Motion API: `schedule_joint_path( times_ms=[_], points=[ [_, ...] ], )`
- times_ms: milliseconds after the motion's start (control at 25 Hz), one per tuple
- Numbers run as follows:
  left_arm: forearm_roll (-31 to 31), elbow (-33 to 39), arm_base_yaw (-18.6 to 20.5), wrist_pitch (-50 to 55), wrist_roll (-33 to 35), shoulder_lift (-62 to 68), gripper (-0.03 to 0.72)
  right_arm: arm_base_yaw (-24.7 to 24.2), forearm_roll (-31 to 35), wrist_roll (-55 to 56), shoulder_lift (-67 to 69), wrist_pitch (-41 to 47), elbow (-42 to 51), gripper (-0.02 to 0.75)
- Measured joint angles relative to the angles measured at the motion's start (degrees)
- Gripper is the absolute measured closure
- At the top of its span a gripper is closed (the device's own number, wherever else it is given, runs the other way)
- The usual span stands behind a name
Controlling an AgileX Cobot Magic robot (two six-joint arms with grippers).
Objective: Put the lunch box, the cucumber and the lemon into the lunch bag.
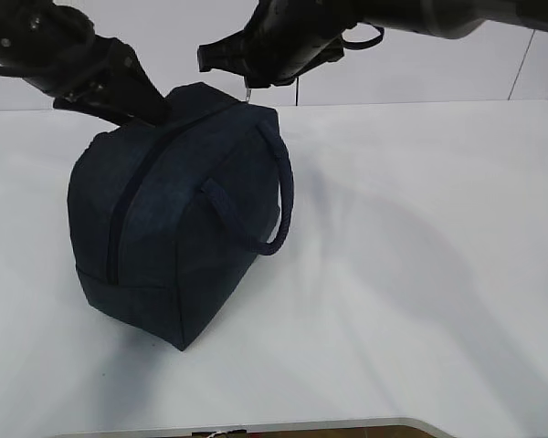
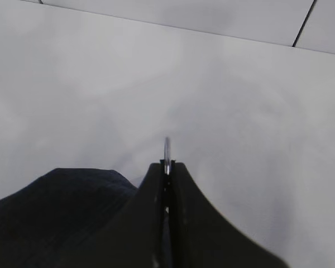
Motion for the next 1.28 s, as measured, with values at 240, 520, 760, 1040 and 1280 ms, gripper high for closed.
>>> schedule_joint_path(
  times_ms=[240,520,760,1040,1280],
  points=[
    [0.00,0.00,0.00,-0.61,1.05,2.66,0.338,0.00,0.00,0.00,0.00,0.00,0.00,0.733],
    [1.67,-0.16,0.00,2.16,6.47,2.80,0.692,0.00,0.19,0.00,0.00,-0.77,0.00,0.733],
    [2.34,-0.26,0.00,3.42,8.17,2.80,0.701,-0.41,-0.05,0.00,0.93,-2.55,0.00,0.734],
    [3.21,-0.26,0.00,3.79,8.40,2.25,0.702,-2.46,1.59,1.79,2.75,-3.42,0.00,0.733],
    [3.63,-0.26,0.00,3.67,8.40,2.25,0.703,-3.44,5.06,2.25,4.85,-4.82,-0.21,0.733]
  ],
)
